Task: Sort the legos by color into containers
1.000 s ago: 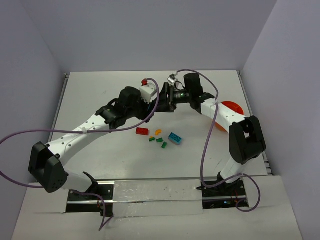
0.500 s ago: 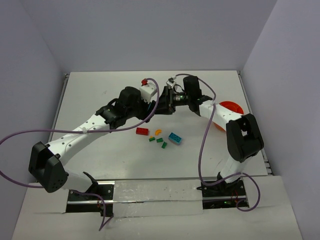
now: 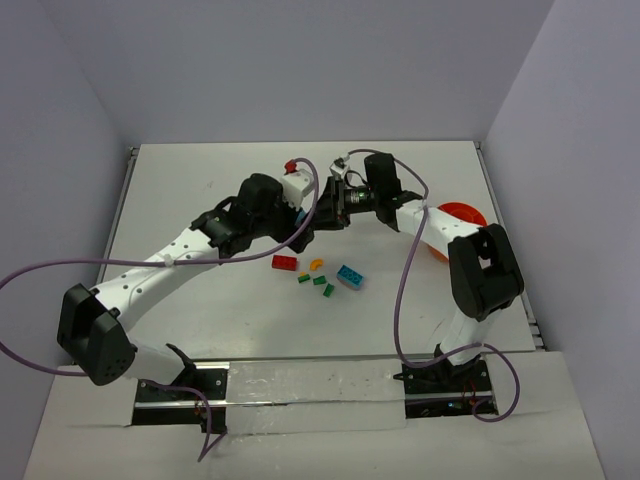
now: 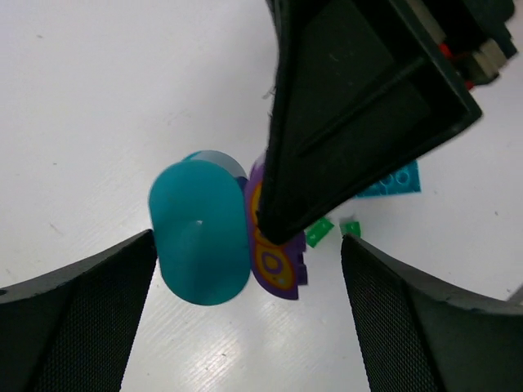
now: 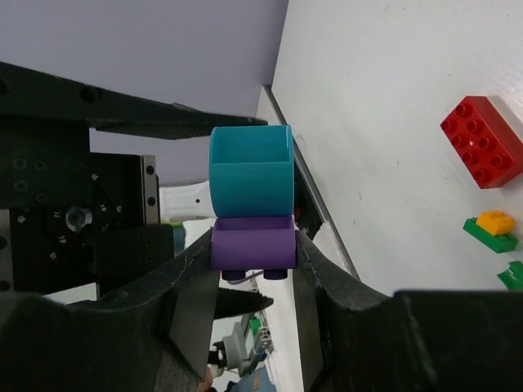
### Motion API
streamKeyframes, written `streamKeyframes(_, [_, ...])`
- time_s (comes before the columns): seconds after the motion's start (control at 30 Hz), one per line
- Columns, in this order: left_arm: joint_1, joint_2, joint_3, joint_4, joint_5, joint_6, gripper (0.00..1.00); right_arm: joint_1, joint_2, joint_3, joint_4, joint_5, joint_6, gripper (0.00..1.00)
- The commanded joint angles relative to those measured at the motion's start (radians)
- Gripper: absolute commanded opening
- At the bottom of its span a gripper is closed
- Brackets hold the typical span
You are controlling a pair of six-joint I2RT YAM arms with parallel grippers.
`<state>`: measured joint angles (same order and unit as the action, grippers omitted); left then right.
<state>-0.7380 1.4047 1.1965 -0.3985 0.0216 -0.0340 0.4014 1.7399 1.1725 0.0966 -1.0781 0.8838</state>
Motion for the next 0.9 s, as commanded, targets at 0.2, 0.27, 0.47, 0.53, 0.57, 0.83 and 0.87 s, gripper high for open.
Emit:
streamKeyframes(0.2, [0.201,-0.117,0.069,-0.127,0.463,-0.003,0.99,-0.041,-0.072,0.175,-0.381,0.024,-0.461,0.00])
streamKeyframes(0.27, [0.284,-0.139,0.058,-0.131,0.611,-0.002,0.99,-0.044,-0.088,0.209,-0.492,0.051,-0.630,0.00])
streamKeyframes(0.47, [0.321,-0.106,0.095,-0.244,0.893,0.219,0.99,-0.042,-0.152,0.258,-0.728,0.086,-0.964,0.00])
streamKeyframes(0.53, [0.323,-0.084,0.108,-0.253,0.959,0.222,0.99,-0.042,-0.186,0.261,-0.756,0.094,-1.065,0.00])
streamKeyframes(0.57, [0.323,-0.074,0.107,-0.236,0.983,0.209,0.99,-0.041,-0.200,0.264,-0.771,0.098,-1.115,0.00])
streamKeyframes(0.83, [0.322,-0.046,0.058,-0.013,1.067,0.104,0.92,-0.008,-0.267,0.304,-0.928,0.080,-1.375,0.00])
streamKeyframes(0.87, [0.322,-0.040,0.060,0.000,1.062,0.091,0.91,0.004,-0.284,0.290,-0.921,0.084,-1.385,0.00])
